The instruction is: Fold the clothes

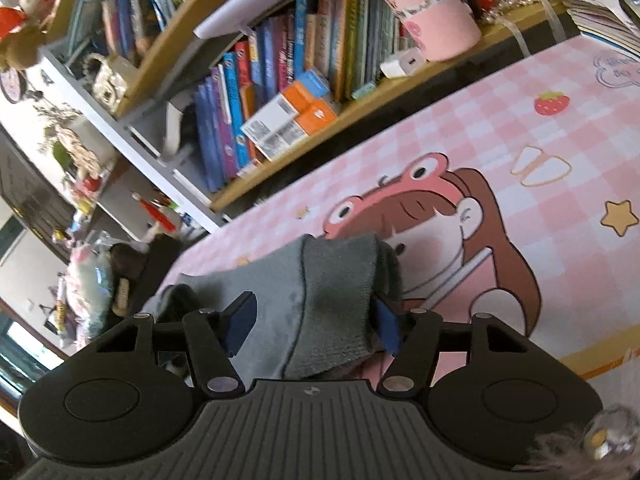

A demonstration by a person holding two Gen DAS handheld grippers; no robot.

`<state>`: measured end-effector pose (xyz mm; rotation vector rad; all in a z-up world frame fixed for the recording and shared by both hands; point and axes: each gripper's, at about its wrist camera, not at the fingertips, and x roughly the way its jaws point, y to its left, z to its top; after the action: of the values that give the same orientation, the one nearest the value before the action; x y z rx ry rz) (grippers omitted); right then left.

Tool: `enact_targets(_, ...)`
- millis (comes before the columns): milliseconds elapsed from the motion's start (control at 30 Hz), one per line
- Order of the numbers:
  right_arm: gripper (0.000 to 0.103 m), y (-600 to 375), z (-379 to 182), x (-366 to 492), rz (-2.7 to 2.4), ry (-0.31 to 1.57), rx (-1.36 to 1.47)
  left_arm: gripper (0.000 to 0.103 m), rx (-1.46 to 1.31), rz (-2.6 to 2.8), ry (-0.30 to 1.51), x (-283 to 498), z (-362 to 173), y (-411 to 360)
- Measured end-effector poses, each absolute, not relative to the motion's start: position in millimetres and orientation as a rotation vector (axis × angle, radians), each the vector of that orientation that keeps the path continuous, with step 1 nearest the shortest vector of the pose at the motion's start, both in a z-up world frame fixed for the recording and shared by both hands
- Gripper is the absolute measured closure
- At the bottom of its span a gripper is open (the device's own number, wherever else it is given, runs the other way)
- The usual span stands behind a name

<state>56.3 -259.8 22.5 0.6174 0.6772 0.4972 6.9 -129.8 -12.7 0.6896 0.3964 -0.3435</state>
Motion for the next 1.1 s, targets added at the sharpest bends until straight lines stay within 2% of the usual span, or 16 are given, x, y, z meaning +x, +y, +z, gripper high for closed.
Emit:
enact_targets(100, 0.042, -259.8, 24.9, 56.0, 0.514, 0.663, 0.627, 0.004, 0.724, -0.364, 0.423, 19.9, -16.9, -146.2)
enact_targets(333, 0.037, -258.0, 28.7, 54.0, 0.536, 0.650, 0.621, 0.005, 0.759, -0.313, 0.427, 37.4, -22.8, -159.7)
enact_targets(367, 0.036, -257.5, 29.5, 53.5, 0.539, 0.647, 0.616, 0.008, 0.758, -0.306, 0.427, 39.0, -23.0, -160.2)
enact_targets(500, 0.036, -256.3, 30.3, 52.9, 0.541, 0.642, 0.605, 0.029, 0.767, -0.273, 0.416, 39.7, -28.8, -159.0)
enact_targets(633, 0.035, -256.9, 29.6, 53.5, 0.539, 0.644, 0.610, 0.061, 0.720, -0.307, 0.440, 38.7, -30.8, -155.0)
enact_targets(767, 0.020, -259.0, 26.2, 55.6, 0.520, 0.667, 0.627, 0.074, 0.671, -0.310, 0.429, 38.1, -25.2, -145.7)
enact_targets(833, 0.018, -260.8, 23.8, 57.2, 0.504, 0.683, 0.640, 0.077, 0.621, -0.295, 0.406, 36.5, -17.7, -137.8)
enact_targets(1000, 0.017, -260.7, 14.7, 62.7, 0.546, 0.750, 0.706, 0.077, 0.572, -0.287, 0.396, 32.0, -12.6, -129.9)
enact_targets(1100, 0.020, -255.3, 10.1, 64.5, 0.588, 0.789, 0.725, 0.077, 0.575, -0.296, 0.402, 28.9, -14.1, -131.8)
